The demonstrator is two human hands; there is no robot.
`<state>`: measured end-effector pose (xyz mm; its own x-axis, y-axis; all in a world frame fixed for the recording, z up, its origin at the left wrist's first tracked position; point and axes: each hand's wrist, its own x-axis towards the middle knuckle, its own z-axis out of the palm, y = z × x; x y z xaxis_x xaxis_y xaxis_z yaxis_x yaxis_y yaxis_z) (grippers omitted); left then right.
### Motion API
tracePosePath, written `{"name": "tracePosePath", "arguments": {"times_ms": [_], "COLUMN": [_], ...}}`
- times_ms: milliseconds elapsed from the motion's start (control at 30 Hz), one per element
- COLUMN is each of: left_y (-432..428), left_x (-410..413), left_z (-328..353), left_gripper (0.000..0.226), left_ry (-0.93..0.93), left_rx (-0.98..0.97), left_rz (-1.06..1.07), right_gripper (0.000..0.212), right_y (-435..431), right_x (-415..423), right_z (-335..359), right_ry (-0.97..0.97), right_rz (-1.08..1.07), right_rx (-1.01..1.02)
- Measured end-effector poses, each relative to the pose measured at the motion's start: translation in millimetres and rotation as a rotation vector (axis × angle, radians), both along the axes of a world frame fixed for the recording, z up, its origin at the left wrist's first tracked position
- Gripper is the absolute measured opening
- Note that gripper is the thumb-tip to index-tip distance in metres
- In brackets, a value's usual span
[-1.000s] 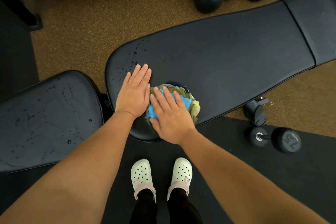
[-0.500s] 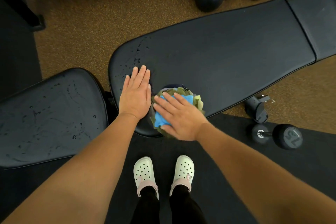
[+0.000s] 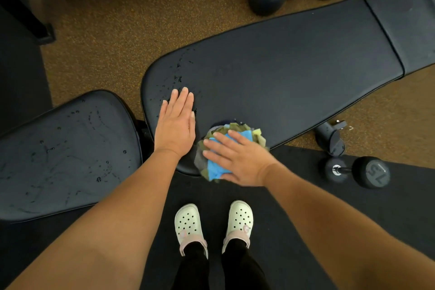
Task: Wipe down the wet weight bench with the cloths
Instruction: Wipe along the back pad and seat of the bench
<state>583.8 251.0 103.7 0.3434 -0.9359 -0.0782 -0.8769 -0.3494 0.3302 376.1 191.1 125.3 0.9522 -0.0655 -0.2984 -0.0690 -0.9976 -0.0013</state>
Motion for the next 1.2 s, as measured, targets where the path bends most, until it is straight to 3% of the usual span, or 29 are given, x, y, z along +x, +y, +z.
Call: {"name": "tracePosePath", "arguments": {"times_ms": [67, 167, 233, 400, 533, 633, 833, 1000, 1067, 1200], "left_y": [-0.2, 0.0, 0.2, 0.2, 0.3, -0.1, 0.4, 0.0, -0.6, -0.7], "left_x": [-1.1, -0.1, -1.0, 0.5, -1.2, -1.3, -0.9, -3.3, -2.4, -1.0], "left_z": [-0.5, -0.3, 1.1, 1.4, 0.6, 0.7, 0.2, -1.1, -1.9, -2.4], "left_gripper": [0.05, 0.051, 0.051, 0.051, 0.05, 0.051, 0.05, 0.052, 0.052, 0.053], "left_ry": [0.0, 0.006, -0.004, 0.008, -0.003, -0.005, 0.004, -0.047, -0.071, -0.07], "left_rx": [-0.001, -0.002, -0.003, -0.005, -0.007, -0.005, -0.004, 0.034, 0.048, 0.077], "left_rz": [0.007, 0.015, 0.01, 0.001, 0.012, 0.02, 0.008, 0.039, 0.051, 0.067], "right_gripper": [0.069, 0.07, 0.071, 0.068, 0.068, 0.067, 0.065, 0.068, 0.068, 0.067], "right_y": [-16.4, 10.4, 32.8, -12.0, -58.9, -38.4, -31.6, -38.9, -28.8, -38.6], "right_x": [-10.3, 6.2, 20.5, -11.0, -31.2, -8.0, -18.8, 43.1, 61.7, 37.1], "right_z": [-1.1, -2.6, -4.8, 1.6, 10.5, 9.8, 7.3, 5.1, 5.3, 6.8], "right_ry": [-0.027, -0.071, -0.062, -0.019, -0.075, -0.099, -0.044, -0.109, -0.07, -0.042], "right_rz": [-0.009, -0.325, -0.425, -0.168, -0.549, -0.713, -0.339, -0.806, -0.845, -0.436], "right_rx": [-0.043, -0.02, -0.027, -0.012, -0.088, -0.078, 0.039, -0.018, -0.033, 0.044]}}
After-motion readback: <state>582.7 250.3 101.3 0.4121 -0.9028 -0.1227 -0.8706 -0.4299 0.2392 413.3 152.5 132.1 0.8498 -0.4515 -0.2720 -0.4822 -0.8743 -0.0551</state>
